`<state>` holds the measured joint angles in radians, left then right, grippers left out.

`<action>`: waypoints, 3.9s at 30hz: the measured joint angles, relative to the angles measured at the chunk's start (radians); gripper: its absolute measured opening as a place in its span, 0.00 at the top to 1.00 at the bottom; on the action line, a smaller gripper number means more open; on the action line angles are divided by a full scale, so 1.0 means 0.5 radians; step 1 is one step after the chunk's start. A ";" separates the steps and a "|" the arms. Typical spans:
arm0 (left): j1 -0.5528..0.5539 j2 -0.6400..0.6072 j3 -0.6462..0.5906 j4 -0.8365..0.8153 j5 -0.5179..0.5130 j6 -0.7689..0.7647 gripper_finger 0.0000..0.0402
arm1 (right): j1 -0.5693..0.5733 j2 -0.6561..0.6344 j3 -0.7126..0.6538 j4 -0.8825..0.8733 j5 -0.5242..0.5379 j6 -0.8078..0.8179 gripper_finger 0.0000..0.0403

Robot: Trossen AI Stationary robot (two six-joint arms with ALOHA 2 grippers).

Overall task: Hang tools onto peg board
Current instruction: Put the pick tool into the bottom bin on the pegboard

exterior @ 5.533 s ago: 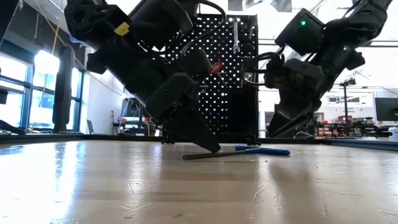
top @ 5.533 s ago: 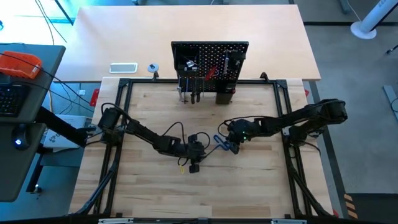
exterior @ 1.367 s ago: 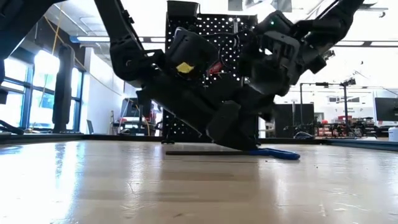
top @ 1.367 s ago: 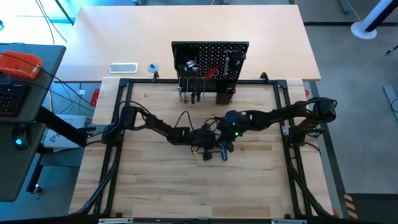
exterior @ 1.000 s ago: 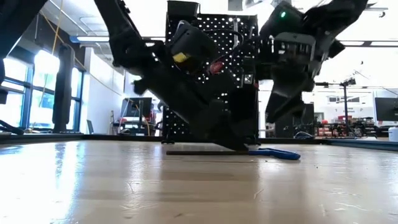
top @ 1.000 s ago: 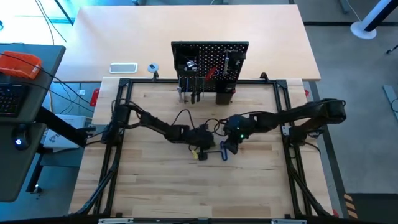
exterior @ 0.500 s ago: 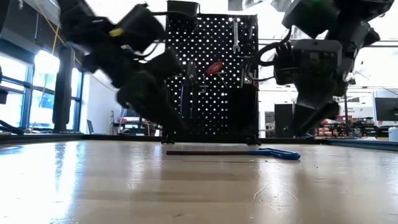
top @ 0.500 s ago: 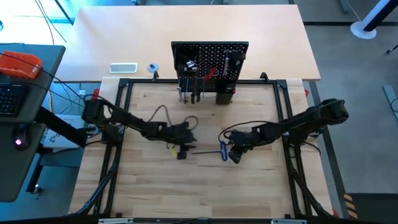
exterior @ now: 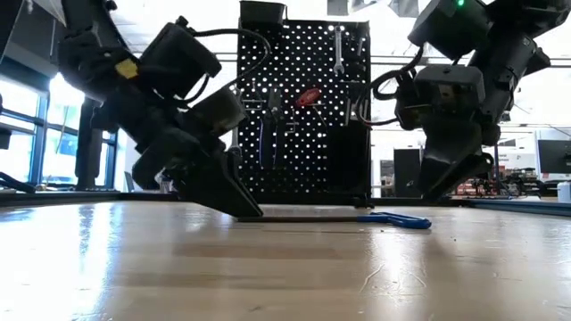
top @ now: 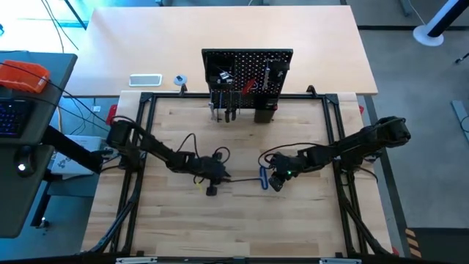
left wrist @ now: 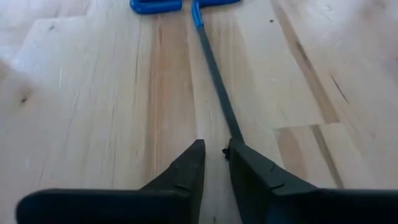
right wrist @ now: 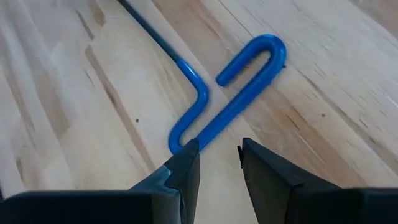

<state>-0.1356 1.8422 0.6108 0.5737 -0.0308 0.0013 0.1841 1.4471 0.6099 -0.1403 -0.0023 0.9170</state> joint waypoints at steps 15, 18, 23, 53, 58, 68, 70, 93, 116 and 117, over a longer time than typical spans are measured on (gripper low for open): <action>-0.057 -0.141 -0.008 -0.003 -0.085 -0.016 0.88 | -0.001 -0.001 0.001 0.021 0.013 -0.018 0.72; -0.065 -0.186 -0.005 -0.052 -0.060 -0.030 0.88 | -0.002 -0.001 0.001 0.025 0.013 -0.038 0.72; -0.092 -0.146 -0.008 -0.146 -0.047 -0.087 0.88 | -0.002 -0.001 0.001 0.020 0.013 -0.055 0.72; -0.132 0.156 -0.003 0.234 -0.049 -0.215 0.89 | -0.127 0.097 0.001 -0.019 -0.064 0.088 0.72; -0.124 0.186 0.001 0.227 -0.058 -0.242 0.89 | -0.165 0.173 0.004 -0.030 -0.070 0.002 0.67; -0.120 0.190 0.000 0.205 -0.053 -0.240 0.99 | -0.238 0.382 -0.005 0.397 -0.288 0.158 0.54; -0.118 0.191 -0.001 0.206 -0.057 -0.241 0.99 | -0.238 0.473 -0.005 0.629 -0.328 0.205 0.56; -0.111 0.192 -0.003 0.175 -0.078 -0.316 1.00 | -0.118 -0.028 -0.007 -0.170 -0.160 0.421 0.61; -0.147 0.189 -0.006 0.219 -0.150 -0.397 1.00 | 0.088 0.459 -0.001 0.511 0.004 0.908 0.61; -0.147 0.189 -0.004 0.223 -0.149 -0.395 1.00 | 0.078 0.502 0.022 0.605 0.001 0.899 0.61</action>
<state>-0.2092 1.9366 0.6086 0.6850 -0.1052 -0.1963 0.2230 1.6979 0.6208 0.1621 -0.0017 1.3665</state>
